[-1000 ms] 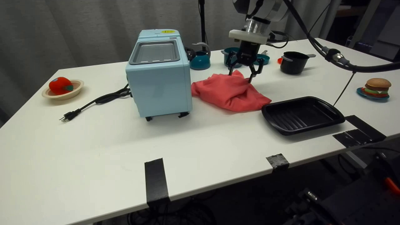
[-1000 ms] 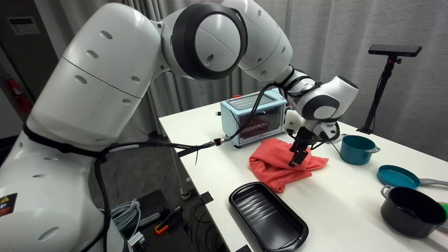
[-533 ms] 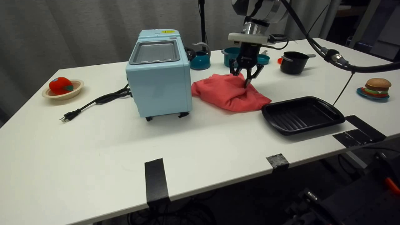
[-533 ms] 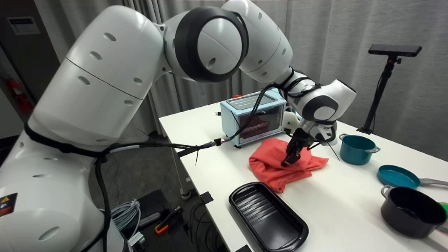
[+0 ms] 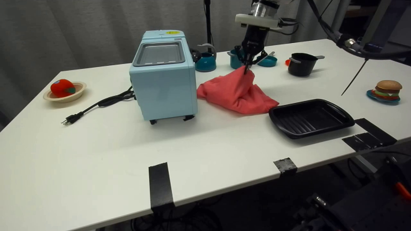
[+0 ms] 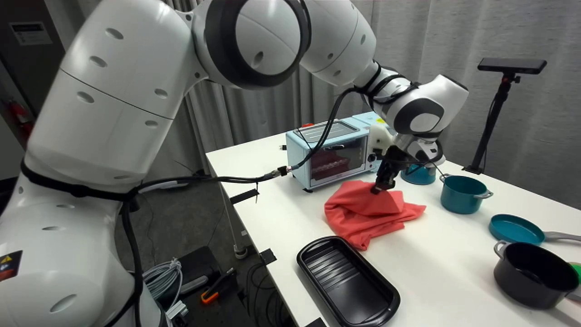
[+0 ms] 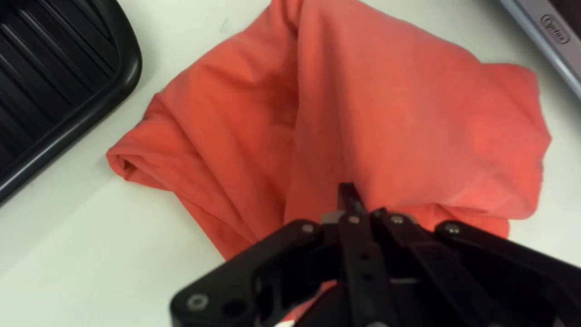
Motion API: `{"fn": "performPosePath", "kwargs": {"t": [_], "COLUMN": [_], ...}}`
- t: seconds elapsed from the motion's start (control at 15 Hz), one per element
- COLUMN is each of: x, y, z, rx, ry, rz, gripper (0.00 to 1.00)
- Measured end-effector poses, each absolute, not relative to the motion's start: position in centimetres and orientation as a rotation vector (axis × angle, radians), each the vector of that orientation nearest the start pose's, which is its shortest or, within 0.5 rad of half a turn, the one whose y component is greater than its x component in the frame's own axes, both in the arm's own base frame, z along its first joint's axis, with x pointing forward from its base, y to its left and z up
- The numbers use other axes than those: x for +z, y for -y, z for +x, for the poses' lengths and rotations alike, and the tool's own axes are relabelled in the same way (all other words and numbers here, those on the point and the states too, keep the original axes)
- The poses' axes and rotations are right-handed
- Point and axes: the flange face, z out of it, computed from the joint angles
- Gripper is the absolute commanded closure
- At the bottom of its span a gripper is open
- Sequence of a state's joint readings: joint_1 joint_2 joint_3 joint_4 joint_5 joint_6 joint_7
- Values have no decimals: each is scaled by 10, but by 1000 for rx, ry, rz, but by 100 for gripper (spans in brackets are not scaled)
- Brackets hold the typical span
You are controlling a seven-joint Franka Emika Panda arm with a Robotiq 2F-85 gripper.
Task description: Unfold the peach cloth on the table.
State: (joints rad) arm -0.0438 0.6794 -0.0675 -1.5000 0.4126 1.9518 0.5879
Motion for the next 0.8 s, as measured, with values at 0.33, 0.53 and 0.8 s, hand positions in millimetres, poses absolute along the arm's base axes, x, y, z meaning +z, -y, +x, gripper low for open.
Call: {"fn": "performPosePath", "kwargs": {"t": [0.33, 0.53, 0.8], "x": [320, 347, 352], "y": [21, 3, -21], "z": [671, 644, 600], "rx": [296, 267, 279], "ry": [-914, -684, -373], "rz": [-2621, -2667, -2714], "gripper": [99, 99, 99]}}
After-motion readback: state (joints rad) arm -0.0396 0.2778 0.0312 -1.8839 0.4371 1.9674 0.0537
